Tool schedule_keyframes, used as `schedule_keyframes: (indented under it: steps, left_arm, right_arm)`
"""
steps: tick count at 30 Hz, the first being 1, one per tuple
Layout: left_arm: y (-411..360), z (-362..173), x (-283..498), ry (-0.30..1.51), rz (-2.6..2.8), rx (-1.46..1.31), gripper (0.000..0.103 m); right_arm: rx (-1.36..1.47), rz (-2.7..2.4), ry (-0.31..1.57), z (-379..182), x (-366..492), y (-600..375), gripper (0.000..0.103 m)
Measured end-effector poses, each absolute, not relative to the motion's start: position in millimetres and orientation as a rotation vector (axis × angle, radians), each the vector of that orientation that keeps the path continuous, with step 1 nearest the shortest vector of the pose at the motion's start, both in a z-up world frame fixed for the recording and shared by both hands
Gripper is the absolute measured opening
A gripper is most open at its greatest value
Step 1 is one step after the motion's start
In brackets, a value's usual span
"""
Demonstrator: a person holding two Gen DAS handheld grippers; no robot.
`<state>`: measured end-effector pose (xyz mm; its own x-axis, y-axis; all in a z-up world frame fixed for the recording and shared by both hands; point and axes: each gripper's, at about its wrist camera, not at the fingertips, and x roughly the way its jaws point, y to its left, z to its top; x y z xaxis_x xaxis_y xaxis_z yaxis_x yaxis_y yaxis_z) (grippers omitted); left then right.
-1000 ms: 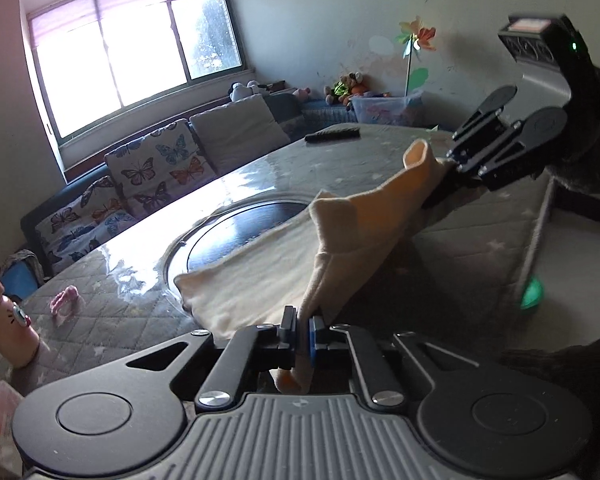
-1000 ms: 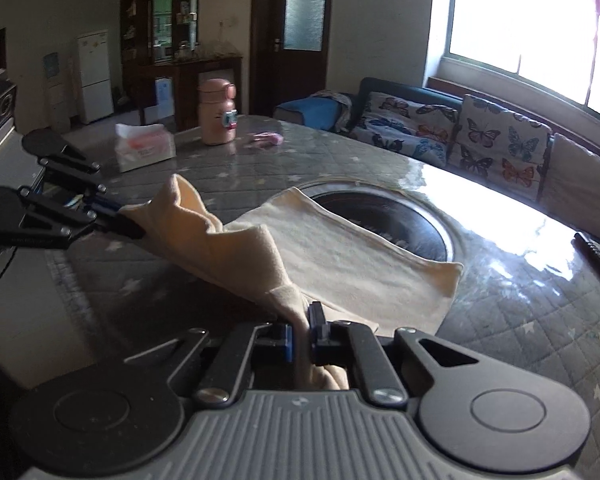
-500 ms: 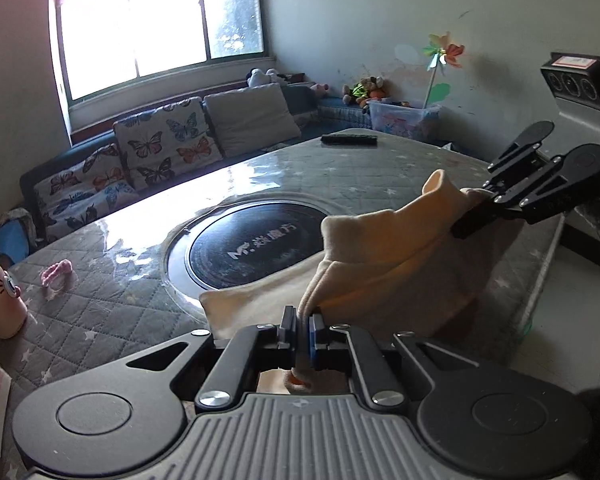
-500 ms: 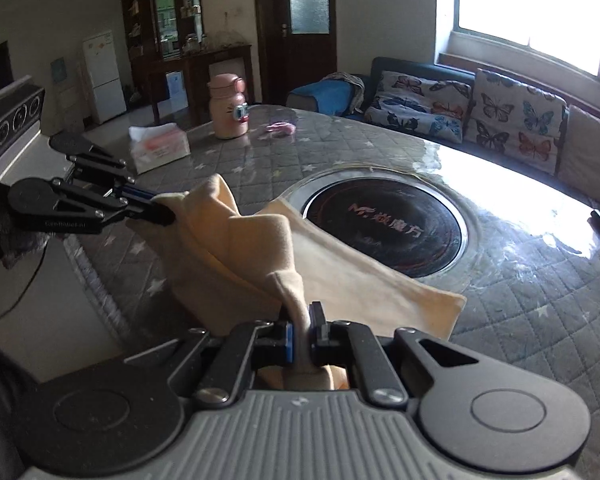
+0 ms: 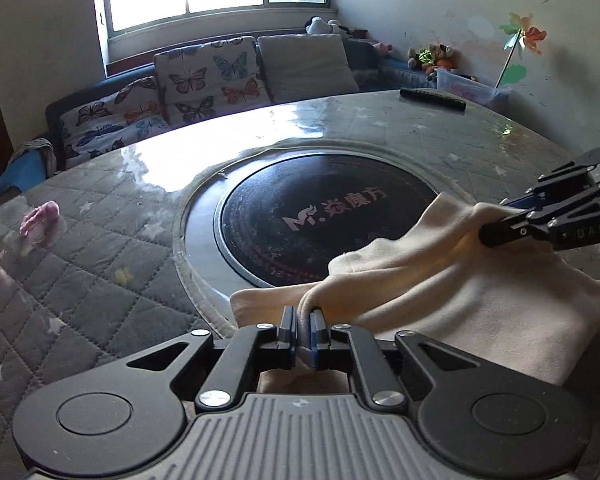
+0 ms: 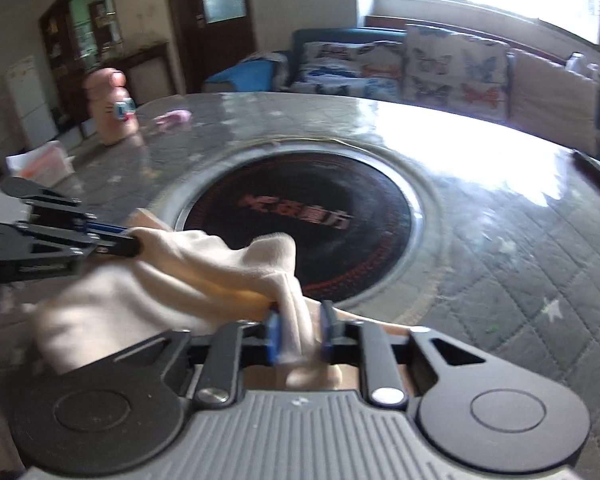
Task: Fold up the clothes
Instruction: 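Lower the folded hem onto the collar and open both grippers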
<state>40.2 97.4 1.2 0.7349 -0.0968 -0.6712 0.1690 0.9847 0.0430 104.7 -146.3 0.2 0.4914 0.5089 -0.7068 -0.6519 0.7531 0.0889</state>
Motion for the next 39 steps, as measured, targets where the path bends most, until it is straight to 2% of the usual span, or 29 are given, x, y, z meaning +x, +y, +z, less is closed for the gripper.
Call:
schedule_keyframes:
  steps: [2,5,9,13,21,25,39]
  left_arm:
    - [99,-3,44,0.737,-0.132,0.097,0.012]
    - [99,2,46,0.727,-0.098,0.112,0.02]
    - [99,18,42,0.681,-0.079,0.09,0.019]
    - [92,31,37,0.654,-0.145,0.05,0.019]
    - [67,7,64,0.754,-0.2,0.045,0.017]
    - [65,-6,78,0.781,-0.173,0.057,0.02]
    - [57,7,68,0.735,-0.196,0.061,0.02]
  right_arm:
    - [-0.158,0.677,0.773,0,106,-154,0.027]
    - [-0.141,0.633,0.735,8,104,-163,0.028]
    - [-0.154,0.628,0.662,23,90,-160,0.028]
    - [-0.169,0.694,0.673,25,84,-145,0.027]
    - [-0.203,0.707,0.756,-5,99,-109,0.027]
    - [-0.226,0.695,0.76,-15,98,-102,0.027]
    - [-0.213,0.704,0.736,-10,97,-97,0.027]
